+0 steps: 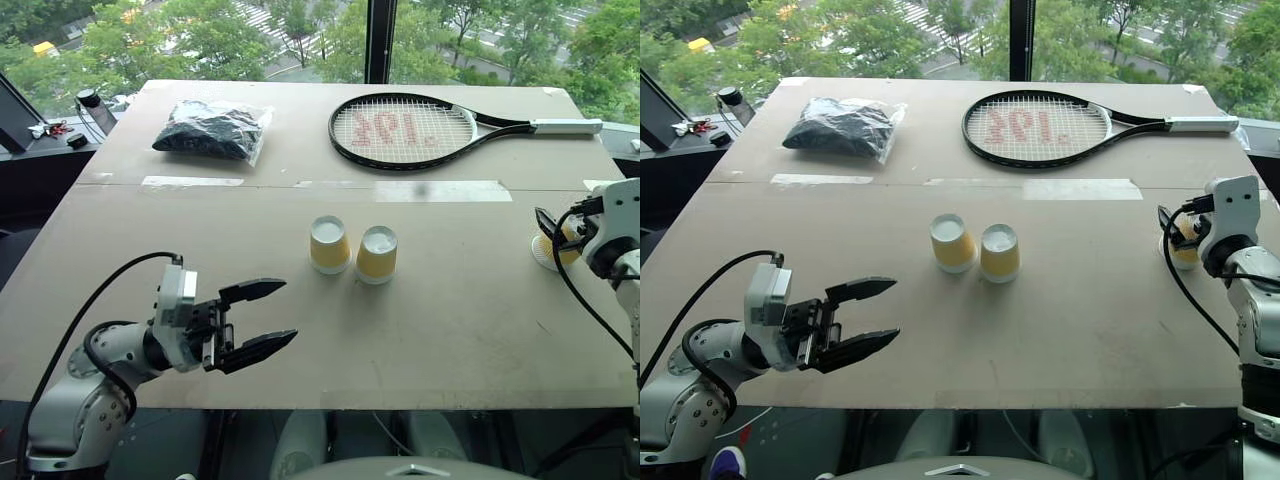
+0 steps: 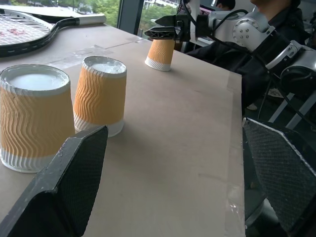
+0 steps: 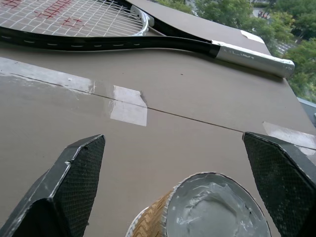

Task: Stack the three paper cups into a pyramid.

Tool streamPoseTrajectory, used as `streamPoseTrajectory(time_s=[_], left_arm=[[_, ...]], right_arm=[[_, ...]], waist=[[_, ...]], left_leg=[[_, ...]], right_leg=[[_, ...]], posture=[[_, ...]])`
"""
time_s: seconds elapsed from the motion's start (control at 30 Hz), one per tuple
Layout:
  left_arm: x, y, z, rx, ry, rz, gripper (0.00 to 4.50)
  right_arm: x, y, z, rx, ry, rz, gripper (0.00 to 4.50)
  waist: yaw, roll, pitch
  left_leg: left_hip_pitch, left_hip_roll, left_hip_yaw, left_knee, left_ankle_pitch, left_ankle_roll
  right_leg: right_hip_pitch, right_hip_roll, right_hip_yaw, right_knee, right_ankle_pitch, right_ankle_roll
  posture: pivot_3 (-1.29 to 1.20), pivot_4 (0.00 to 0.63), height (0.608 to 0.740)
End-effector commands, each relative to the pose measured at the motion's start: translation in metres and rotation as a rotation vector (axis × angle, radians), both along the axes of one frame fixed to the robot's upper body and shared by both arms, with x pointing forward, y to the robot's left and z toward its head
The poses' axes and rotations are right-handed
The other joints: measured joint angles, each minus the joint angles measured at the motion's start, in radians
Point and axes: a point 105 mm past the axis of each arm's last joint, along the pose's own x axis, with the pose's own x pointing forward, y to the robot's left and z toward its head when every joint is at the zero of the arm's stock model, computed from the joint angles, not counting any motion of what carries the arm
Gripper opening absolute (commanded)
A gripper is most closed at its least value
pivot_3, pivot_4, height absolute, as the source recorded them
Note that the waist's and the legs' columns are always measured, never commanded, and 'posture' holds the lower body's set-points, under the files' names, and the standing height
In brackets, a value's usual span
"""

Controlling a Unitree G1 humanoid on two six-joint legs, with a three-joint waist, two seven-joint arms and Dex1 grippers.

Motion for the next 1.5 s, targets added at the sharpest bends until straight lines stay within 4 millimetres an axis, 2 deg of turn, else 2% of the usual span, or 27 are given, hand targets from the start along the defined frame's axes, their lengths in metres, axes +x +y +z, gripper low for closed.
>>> streamPoseTrajectory(time_s=[0.03, 0.43, 0.83, 1.0, 1.03, 1.17, 1.2, 1.3, 1.33, 1.4, 1.5], left_arm=[[-0.006, -0.005, 0.012, -0.017, -0.037, -0.048, 4.5], [-0.009, -0.024, 0.035, -0.104, -0.124, -0.109, 4.5], [-0.008, -0.032, 0.04, -0.115, -0.125, -0.129, 4.5], [-0.008, -0.031, 0.038, -0.114, -0.118, -0.118, 4.5], [-0.007, -0.03, 0.037, -0.122, -0.117, -0.098, 4.5], [0.003, -0.025, 0.036, -0.137, -0.139, 0.005, 4.5], [0.007, -0.019, 0.039, -0.199, -0.187, 0.062, 4.5], [0.017, -0.001, 0.035, -0.231, -0.26, 0.229, 4.5], [0.011, 0.009, 0.03, -0.236, -0.255, 0.236, 4.5], [0.003, 0.029, 0.023, -0.228, -0.256, 0.272, 4.5], [-0.01, 0.054, 0.016, -0.227, -0.235, 0.308, 4.5]], right_arm=[[-0.004, -0.011, 0.015, 0.014, -0.058, -0.057, 4.4], [-0.021, -0.021, 0.009, 0.152, -0.045, -0.123, 4.4], [-0.018, -0.025, -0.007, 0.215, -0.01, -0.148, 4.4], [-0.019, -0.023, 0.0, 0.142, -0.043, -0.101, 2.25], [-0.019, -0.017, 0.004, 0.125, -0.058, -0.062, 2.13], [-0.021, 0.001, 0.017, 0.119, -0.092, 0.054, 2.13], [-0.021, 0.015, 0.027, 0.124, -0.11, 0.137, 2.13], [-0.024, 0.06, 0.053, 0.162, -0.147, 0.366, 2.13], [-0.026, 0.088, 0.069, 0.19, -0.161, 0.5, 2.13], [-0.033, 0.132, 0.089, 0.202, -0.156, 0.706, 2.13], [-0.042, 0.172, 0.104, 0.183, -0.12, 0.881, 2.13]], waist=[[0.0, 0.0, 0.0], [0.001, 0.0, 0.0], [0.002, 0.0, 0.0], [0.002, 0.0, 0.0], [0.002, 0.0, 0.0], [0.002, 0.0, 0.0], [0.002, 0.001, 0.0], [-0.001, 0.002, 0.001], [-0.001, 0.002, 0.001], [-0.011, 0.004, 0.002], [-0.011, 0.003, 0.003]], left_leg=[[0.0, 0.0, 0.0, 0.0, 0.0, 0.0], [0.0, 0.0, 0.0, 0.0, 0.0, 0.0], [0.0, 0.0, 0.0, 0.0, 0.0, 0.0], [0.0, 0.0, 0.0, 0.0, 0.0, 0.0], [0.0, 0.0, 0.0, 0.0, 0.0, 0.0], [0.0, 0.0, 0.0, 0.0, 0.0, 0.0], [0.0, 0.0, 0.0, 0.0, 0.0, 0.0], [0.001, 0.0, 0.001, 0.0, 0.0, 0.0], [0.001, 0.002, -0.001, 0.0, 0.0, 0.0], [0.001, 0.002, -0.001, 0.0, 0.0, 0.0], [0.001, 0.001, -0.001, -0.001, 0.0, 0.0]], right_leg=[[0.0, 0.0, 0.0, 0.0, 0.0, 0.0], [0.0, 0.0, 0.0, 0.0, 0.0, 0.0], [0.0, 0.003, 0.0, 0.0, 0.0, 0.0], [0.0, 0.003, 0.0, 0.0, 0.0, 0.0], [0.0, 0.003, 0.001, 0.0, 0.0, 0.0], [0.0, 0.003, 0.001, 0.0, 0.0, 0.0], [0.0, 0.003, 0.001, 0.0, 0.0, 0.0], [0.0, 0.003, 0.002, 0.0, 0.0, 0.001], [0.0, 0.003, 0.001, 0.001, 0.0, 0.0], [0.0, 0.003, 0.001, 0.001, 0.0, 0.0], [-0.003, 0.003, 0.004, 0.001, 0.0, 0.0]], posture=[[0.0, 0.15, 0.74], [0.0, 0.15, 0.74], [0.0, 0.15, 0.74], [0.0, 0.15, 0.74], [0.0, 0.15, 0.74], [0.0, 0.15, 0.74], [0.0, 0.15, 0.74], [0.0, 0.15, 0.74], [0.0, 0.15, 0.74], [0.0, 0.15, 0.74], [0.0, 0.15, 0.74]])
